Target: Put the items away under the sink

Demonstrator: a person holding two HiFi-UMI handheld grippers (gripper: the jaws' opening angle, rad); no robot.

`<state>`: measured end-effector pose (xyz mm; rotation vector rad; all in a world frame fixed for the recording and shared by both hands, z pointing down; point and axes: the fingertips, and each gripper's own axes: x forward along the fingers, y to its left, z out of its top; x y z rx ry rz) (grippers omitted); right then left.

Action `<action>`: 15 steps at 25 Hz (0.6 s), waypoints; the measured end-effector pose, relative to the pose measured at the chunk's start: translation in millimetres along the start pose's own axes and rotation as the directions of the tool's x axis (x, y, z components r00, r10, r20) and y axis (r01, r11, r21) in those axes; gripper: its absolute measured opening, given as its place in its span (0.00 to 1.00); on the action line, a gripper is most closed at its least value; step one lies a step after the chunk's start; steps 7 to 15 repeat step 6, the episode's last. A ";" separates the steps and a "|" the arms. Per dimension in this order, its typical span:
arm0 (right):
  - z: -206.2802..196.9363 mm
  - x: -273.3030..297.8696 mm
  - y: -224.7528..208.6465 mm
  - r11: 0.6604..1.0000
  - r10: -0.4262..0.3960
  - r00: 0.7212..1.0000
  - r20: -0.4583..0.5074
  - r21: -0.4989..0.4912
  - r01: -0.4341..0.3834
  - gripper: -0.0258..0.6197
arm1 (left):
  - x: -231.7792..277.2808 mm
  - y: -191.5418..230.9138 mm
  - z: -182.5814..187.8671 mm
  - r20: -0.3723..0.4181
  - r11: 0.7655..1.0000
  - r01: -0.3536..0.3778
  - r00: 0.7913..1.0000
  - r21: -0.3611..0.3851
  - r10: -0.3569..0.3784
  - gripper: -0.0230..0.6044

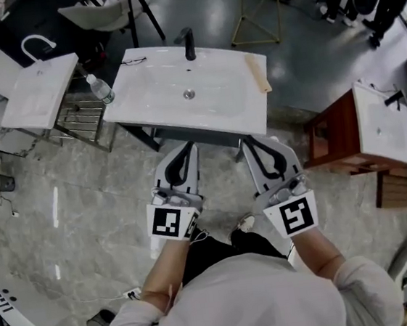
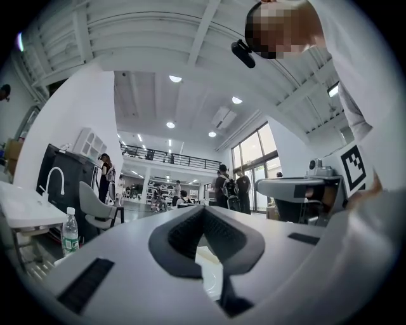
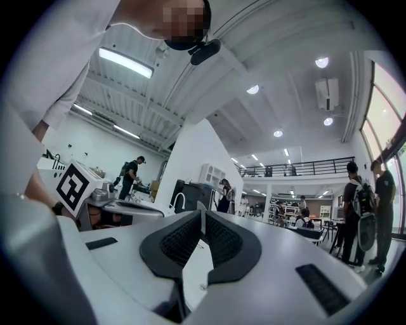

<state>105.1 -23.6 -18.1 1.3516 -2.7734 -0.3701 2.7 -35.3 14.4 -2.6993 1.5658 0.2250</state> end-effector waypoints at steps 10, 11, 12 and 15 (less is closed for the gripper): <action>12.9 5.7 2.4 1.000 0.003 0.999 0.033 -0.008 -0.002 0.11 | -7.0 6.4 1.1 -0.009 1.000 -0.016 1.000 -0.020 0.016 0.04; 12.9 5.7 2.4 1.000 0.003 0.999 0.033 -0.008 -0.002 0.11 | -7.0 6.4 1.1 -0.009 1.000 -0.016 1.000 -0.020 0.016 0.04; 12.9 5.7 2.4 1.000 0.003 0.999 0.033 -0.008 -0.002 0.11 | -7.0 6.4 1.1 -0.009 1.000 -0.016 1.000 -0.020 0.016 0.04; 12.9 5.7 2.4 1.000 0.003 0.999 0.033 -0.008 -0.002 0.11 | -7.0 6.4 1.1 -0.009 1.000 -0.016 1.000 -0.020 0.016 0.04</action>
